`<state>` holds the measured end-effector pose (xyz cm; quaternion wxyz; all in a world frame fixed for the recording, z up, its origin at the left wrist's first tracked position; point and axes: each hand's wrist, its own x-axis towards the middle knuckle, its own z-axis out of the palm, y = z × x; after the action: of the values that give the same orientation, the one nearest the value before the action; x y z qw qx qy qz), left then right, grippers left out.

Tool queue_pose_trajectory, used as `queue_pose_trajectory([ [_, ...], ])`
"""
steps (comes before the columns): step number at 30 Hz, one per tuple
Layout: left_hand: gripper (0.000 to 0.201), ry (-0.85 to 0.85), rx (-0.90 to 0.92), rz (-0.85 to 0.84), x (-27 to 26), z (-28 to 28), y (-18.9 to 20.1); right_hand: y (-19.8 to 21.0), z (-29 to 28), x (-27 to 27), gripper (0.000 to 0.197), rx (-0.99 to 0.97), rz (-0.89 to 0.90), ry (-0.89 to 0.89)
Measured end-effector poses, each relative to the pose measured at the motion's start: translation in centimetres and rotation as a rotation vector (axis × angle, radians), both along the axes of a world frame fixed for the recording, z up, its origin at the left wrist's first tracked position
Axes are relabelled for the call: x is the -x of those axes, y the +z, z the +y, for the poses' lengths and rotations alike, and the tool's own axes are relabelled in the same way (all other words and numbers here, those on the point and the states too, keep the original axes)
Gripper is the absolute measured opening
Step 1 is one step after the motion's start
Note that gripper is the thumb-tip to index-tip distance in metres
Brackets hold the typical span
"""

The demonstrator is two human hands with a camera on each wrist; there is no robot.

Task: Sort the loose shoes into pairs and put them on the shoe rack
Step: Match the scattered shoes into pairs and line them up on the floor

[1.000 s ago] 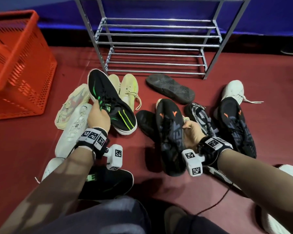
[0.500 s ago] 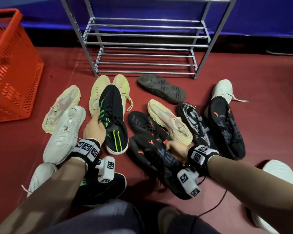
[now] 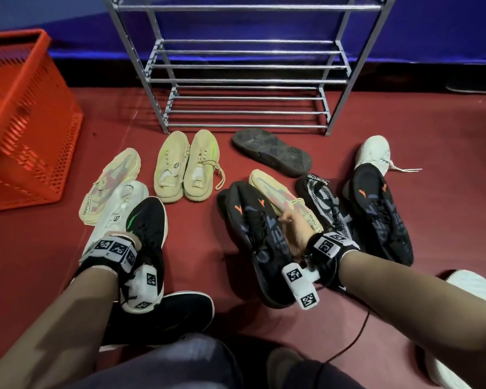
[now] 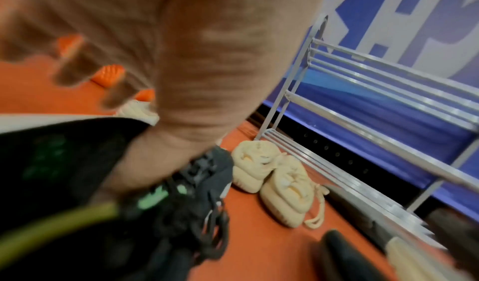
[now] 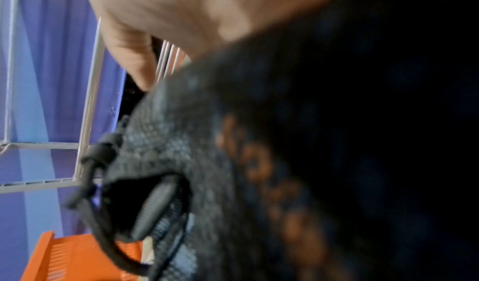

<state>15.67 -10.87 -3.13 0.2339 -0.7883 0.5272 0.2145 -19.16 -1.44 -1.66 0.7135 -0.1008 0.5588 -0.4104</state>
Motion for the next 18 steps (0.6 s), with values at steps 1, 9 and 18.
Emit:
queue_pose_trajectory([
  [1, 0.045, 0.005, -0.024, -0.023, 0.4, 0.2, 0.6, 0.0, 0.1, 0.0, 0.036, 0.013, -0.045, -0.021],
  [9, 0.045, -0.148, 0.414, 0.791, 10.4, 0.9, 3.4, 0.5, -0.2, -1.8, 0.028, 0.051, -0.104, 0.066],
  [18, 0.124, -0.332, 0.06, 1.055, 16.3, 3.3, -0.4, -0.7, -0.3, -0.8, 0.027, -0.002, 0.054, 0.027],
])
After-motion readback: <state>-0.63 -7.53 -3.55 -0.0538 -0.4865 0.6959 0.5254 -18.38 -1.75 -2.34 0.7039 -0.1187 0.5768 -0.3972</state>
